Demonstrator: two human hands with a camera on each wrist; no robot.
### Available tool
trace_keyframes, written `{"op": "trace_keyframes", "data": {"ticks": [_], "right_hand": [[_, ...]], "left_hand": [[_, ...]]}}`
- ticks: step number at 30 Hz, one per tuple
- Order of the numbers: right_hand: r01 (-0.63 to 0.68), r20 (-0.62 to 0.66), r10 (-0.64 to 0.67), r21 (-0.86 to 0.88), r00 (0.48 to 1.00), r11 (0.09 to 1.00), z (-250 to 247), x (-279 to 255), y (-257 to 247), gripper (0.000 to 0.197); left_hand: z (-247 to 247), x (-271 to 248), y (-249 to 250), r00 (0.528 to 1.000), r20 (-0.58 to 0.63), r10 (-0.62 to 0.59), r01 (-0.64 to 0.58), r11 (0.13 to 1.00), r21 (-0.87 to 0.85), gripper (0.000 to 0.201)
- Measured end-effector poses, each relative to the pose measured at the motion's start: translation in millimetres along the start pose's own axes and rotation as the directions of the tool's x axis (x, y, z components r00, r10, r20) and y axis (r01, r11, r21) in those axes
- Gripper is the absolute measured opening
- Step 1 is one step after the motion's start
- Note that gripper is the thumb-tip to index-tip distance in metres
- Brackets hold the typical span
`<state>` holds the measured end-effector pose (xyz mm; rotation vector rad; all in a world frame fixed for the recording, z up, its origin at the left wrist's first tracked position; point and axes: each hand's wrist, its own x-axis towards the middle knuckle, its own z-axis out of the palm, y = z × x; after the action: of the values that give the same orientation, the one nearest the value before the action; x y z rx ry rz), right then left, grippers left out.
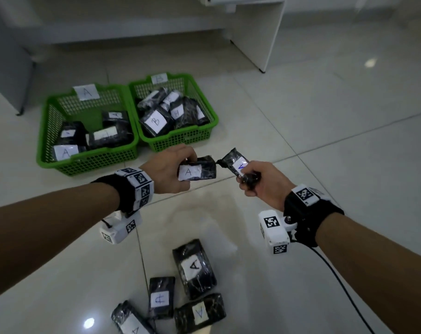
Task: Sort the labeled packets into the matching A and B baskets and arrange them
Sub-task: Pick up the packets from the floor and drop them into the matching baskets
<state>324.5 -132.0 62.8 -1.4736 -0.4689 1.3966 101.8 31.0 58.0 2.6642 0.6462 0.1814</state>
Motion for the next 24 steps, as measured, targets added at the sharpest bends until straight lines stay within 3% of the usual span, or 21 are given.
{"op": "trace_keyframes", "data": {"ticks": [5, 8, 11, 14, 17, 19, 21, 24], "right_hand": [[0.103, -0.065, -0.118, -0.203, 0.991, 0.974, 39, 10, -24, 0.009], [0.175, -0.045, -0.217, -0.446, 0.975, 0.878, 74, 25, -42, 0.008], [0.246, 0.017, -0.279, -0.523, 0.960, 0.816, 117, 50, -60, 0.009], [0.325, 0.052, -0.360, -0.565, 0.932, 0.759, 166, 87, -66, 0.024], [0.449, 0.157, -0.476, -0.663, 0.865, 0.598, 208, 124, -60, 0.022], [0.521, 0.235, -0.547, -0.723, 0.803, 0.454, 234, 143, -55, 0.016], [0.563, 0.291, -0.601, -0.757, 0.744, 0.331, 257, 160, -52, 0.011], [0.594, 0.328, -0.688, -0.782, 0.647, 0.186, 283, 188, -54, 0.018]], "left_hand": [[-30, -15, -24, 0.990, -0.089, -0.113, 0.110, 0.993, -0.043, 0.057], [-47, -33, -49, 0.959, -0.161, -0.231, 0.227, 0.973, -0.045, 0.054], [-63, -49, -88, 0.906, -0.273, -0.324, 0.327, 0.944, -0.035, 0.055], [-84, -60, -133, 0.791, -0.427, -0.437, 0.440, 0.892, -0.098, 0.048], [-100, -62, -182, 0.649, -0.500, -0.573, 0.596, 0.792, -0.134, 0.029], [-99, -65, -212, 0.594, -0.453, -0.665, 0.692, 0.710, -0.134, 0.025], [-91, -69, -237, 0.589, -0.366, -0.720, 0.739, 0.664, -0.117, 0.027], [-74, -74, -251, 0.626, -0.304, -0.718, 0.722, 0.681, -0.121, 0.025]]}}
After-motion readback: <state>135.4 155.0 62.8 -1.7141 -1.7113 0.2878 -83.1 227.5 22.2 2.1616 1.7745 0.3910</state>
